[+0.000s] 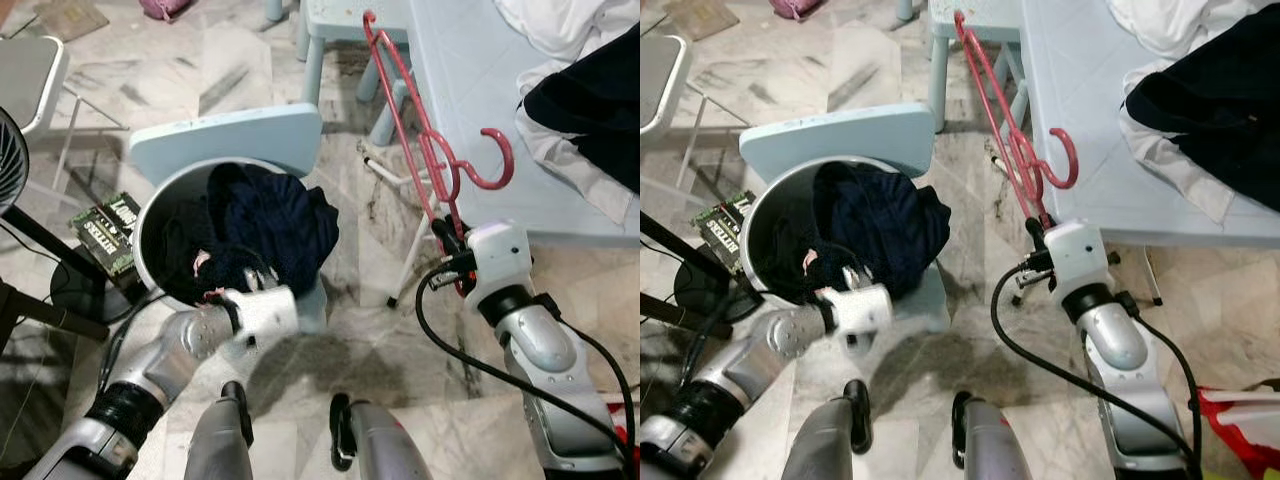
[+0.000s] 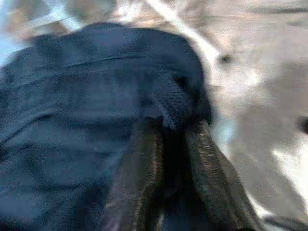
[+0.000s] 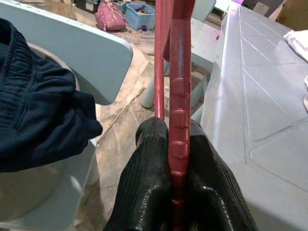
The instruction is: Hang hanger
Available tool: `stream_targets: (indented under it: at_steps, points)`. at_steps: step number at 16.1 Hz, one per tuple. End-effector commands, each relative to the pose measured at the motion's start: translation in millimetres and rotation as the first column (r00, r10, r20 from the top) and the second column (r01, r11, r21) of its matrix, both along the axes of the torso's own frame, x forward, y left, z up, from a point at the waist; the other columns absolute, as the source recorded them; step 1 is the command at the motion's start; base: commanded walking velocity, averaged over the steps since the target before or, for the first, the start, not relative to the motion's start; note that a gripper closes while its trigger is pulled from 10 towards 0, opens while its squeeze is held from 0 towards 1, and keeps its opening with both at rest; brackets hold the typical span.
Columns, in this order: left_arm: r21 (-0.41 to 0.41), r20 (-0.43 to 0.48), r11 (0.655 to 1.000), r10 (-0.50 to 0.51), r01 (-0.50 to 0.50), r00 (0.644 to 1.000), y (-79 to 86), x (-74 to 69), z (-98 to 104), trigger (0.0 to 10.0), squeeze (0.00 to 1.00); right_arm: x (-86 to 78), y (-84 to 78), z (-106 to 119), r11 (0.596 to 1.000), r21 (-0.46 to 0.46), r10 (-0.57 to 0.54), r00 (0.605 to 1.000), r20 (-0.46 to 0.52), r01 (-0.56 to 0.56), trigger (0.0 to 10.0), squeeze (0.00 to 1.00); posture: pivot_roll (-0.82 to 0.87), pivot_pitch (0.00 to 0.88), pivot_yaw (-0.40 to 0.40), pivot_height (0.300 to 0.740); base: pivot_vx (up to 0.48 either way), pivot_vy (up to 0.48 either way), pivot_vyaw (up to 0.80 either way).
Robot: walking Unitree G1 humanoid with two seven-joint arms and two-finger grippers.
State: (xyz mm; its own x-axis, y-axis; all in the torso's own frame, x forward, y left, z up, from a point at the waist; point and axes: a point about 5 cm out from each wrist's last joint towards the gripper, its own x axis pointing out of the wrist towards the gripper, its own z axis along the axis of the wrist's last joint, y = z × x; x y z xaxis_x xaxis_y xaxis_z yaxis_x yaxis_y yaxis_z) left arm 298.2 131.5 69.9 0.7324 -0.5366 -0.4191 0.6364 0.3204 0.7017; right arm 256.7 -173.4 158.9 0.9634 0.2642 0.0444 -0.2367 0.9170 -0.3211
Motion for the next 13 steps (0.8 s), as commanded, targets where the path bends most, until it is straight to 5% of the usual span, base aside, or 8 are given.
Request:
stream_targets:
  at_steps: [1,5,7,13]
  points:
    - [-0.084,0.060,0.988,0.131,-0.126,0.990,5.2,10.0,11.0,10.0,1.00,-0.8,-2.4,-3.8,1.000,0.002,-0.009,1.000,-0.009,0.009,10.0,0.00,-0.12,0.268,-0.070,0.740,0.000,0.000,0.00]
    - [-0.257,0.195,0.937,0.292,-0.238,0.936,-1.9,19.6,41.4,10.0,1.00,2.5,-0.4,-3.6,1.000,0.003,-0.004,1.000,-0.004,0.004,10.0,0.00,-0.11,0.264,-0.070,0.740,0.000,0.000,0.00]
    - [-0.341,0.185,0.905,0.331,-0.255,0.925,-10.5,16.4,47.7,10.0,1.00,3.1,0.2,-3.6,1.000,0.000,-0.003,1.000,-0.001,0.003,10.0,0.00,-0.11,0.261,-0.067,0.740,0.000,0.000,0.00]
    - [-0.389,0.151,0.912,0.200,-0.128,0.968,-36.7,-3.3,48.7,10.0,1.00,6.0,3.1,-4.5,1.000,-0.002,0.001,1.000,0.007,-0.001,10.0,0.00,-0.09,0.254,-0.066,0.740,0.000,0.000,0.00]
